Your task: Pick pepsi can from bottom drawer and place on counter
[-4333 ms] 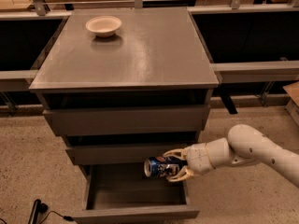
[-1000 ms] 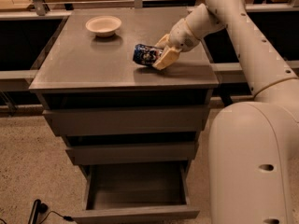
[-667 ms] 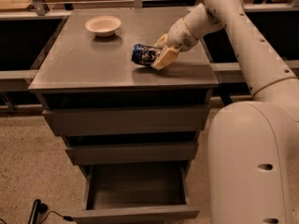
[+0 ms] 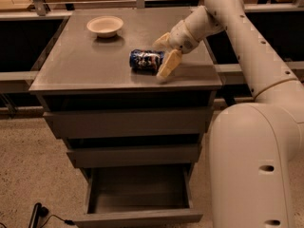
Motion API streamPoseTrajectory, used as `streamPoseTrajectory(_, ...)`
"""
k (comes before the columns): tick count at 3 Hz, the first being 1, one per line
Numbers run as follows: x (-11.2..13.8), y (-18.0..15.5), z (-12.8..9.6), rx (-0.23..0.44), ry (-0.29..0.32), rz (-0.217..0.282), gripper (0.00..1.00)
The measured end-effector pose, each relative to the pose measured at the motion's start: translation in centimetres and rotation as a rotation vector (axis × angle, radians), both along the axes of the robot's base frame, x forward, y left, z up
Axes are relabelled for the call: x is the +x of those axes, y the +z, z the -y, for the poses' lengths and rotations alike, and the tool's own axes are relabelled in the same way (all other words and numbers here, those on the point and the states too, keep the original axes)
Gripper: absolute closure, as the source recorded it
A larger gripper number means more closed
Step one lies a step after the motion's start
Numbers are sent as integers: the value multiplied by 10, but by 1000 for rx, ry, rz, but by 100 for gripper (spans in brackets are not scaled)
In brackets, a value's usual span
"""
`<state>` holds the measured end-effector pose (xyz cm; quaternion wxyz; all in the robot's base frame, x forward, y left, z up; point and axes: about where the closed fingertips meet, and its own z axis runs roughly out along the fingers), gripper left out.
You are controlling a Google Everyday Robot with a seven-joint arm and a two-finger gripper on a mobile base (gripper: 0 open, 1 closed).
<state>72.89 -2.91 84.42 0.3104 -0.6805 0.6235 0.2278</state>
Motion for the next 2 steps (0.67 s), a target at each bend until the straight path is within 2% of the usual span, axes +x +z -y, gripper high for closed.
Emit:
streamPoseTrajectory(1, -5, 18, 8, 56, 4, -1, 0)
streamPoseTrajectory(2, -17, 53, 34, 115, -19, -8, 0)
